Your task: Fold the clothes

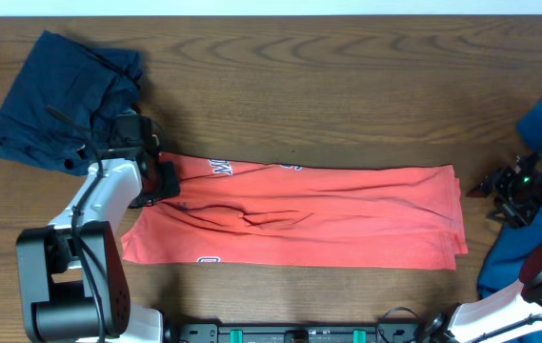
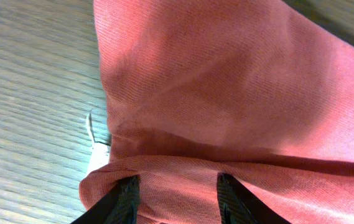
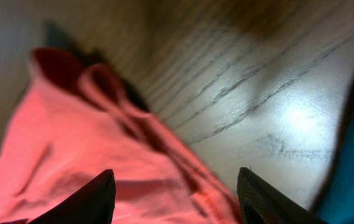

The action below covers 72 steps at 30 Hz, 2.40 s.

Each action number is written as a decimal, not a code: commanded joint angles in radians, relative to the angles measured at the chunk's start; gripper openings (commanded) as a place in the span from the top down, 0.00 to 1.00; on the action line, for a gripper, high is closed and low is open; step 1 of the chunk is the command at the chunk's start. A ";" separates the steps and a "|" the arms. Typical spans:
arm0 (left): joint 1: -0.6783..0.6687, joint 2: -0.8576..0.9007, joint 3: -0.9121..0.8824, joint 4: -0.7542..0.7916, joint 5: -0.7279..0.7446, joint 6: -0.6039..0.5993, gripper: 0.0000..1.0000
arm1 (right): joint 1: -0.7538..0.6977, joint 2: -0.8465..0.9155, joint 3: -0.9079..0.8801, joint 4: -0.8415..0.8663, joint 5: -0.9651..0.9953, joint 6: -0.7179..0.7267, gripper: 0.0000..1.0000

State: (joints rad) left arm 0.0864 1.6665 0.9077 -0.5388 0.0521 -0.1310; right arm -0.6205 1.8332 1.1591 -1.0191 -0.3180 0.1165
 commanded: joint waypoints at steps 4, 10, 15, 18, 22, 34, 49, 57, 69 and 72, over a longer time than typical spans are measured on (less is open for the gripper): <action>0.065 0.006 -0.006 0.013 -0.062 0.013 0.61 | 0.019 -0.011 -0.108 0.088 -0.076 -0.060 0.38; 0.081 0.006 0.005 0.032 -0.019 0.014 0.61 | 0.101 -0.011 -0.180 0.146 -0.047 -0.097 0.37; 0.081 0.005 0.036 0.021 -0.018 0.013 0.61 | 0.190 -0.011 -0.220 0.168 0.010 -0.097 0.37; 0.081 0.005 0.047 0.017 -0.018 0.013 0.60 | 0.238 -0.011 -0.242 0.171 0.075 -0.096 0.39; 0.081 0.005 0.048 0.013 -0.011 0.014 0.60 | 0.260 -0.011 -0.254 0.170 0.082 -0.095 0.53; 0.080 0.001 0.049 -0.008 -0.011 0.014 0.60 | 0.255 -0.012 -0.251 0.182 0.022 -0.095 0.99; 0.080 -0.148 0.257 -0.245 -0.007 0.014 0.61 | 0.169 -0.186 -0.048 -0.023 0.173 0.080 0.99; 0.080 -0.235 0.257 -0.246 -0.007 0.014 0.61 | 0.228 -0.210 0.043 -0.087 0.133 0.081 0.99; 0.080 -0.236 0.257 -0.247 -0.007 0.014 0.61 | 0.566 -0.210 0.056 -0.108 0.151 0.180 0.99; 0.080 -0.236 0.257 -0.250 -0.007 0.014 0.61 | 0.653 -0.210 0.055 -0.100 0.174 0.227 0.99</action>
State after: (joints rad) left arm 0.1627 1.4391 1.1526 -0.7830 0.0456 -0.1268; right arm -0.0319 1.6405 1.1973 -1.1240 -0.1730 0.2687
